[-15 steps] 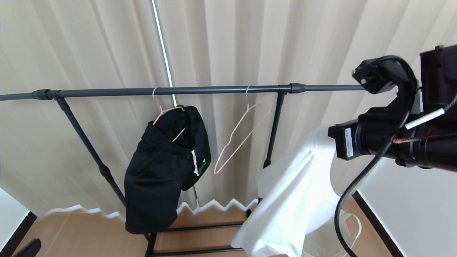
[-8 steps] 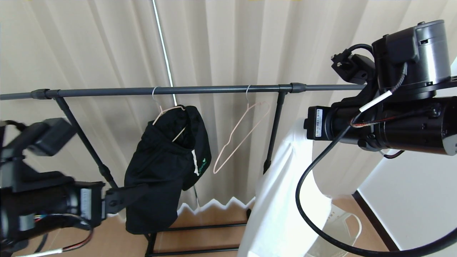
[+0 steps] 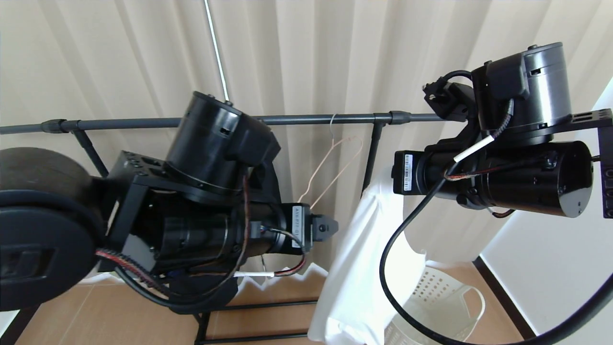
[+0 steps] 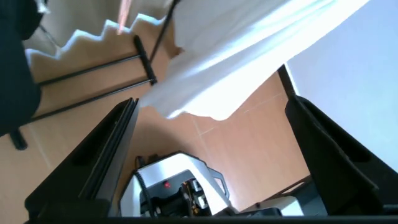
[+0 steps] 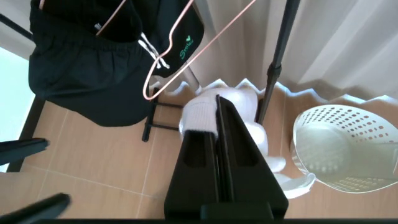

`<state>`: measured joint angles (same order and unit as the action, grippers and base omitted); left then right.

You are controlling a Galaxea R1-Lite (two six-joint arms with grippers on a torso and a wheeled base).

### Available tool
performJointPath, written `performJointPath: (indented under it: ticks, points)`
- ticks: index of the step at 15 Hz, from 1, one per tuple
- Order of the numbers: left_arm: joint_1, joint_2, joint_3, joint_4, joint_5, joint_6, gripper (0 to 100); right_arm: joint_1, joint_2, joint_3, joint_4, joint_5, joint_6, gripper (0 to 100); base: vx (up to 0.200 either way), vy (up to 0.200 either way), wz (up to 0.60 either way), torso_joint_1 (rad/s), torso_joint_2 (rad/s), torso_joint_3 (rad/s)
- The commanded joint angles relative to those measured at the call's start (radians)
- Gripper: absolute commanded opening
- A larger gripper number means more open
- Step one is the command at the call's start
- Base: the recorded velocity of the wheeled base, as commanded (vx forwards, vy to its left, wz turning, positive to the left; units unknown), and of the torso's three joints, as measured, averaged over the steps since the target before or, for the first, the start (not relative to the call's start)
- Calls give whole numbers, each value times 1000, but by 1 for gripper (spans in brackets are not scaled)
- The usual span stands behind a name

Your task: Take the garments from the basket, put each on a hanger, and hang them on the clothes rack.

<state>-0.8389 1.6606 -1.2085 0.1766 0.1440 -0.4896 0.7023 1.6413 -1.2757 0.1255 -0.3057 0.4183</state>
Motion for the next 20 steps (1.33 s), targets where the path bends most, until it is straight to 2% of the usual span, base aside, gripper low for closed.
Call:
performJointPath:
  ticks: [1, 7, 13, 16, 20]
  points:
    - [-29, 105, -82, 0, 5, -3, 100, 6, 15, -5, 0, -1, -1, 0, 0, 0, 0, 0, 0, 0]
    - [-62, 194, -201, -2, 12, -18, 100, 12, 43, -11, -46, -16, -4, 0, 0, 0, 0, 0, 0, 0]
    - [-81, 286, -324, -3, 149, -46, 100, 31, 72, -28, -50, -19, -3, 0, 0, 0, 0, 0, 0, 0]
    - [-81, 297, -344, -8, 163, -67, 100, 31, 106, -60, -50, -32, -3, 0, 0, 0, 0, 0, 0, 0]
    - [-74, 334, -355, -88, 229, -89, 100, 31, 97, -59, -50, -33, -3, 0, 0, 0, 0, 0, 0, 0]
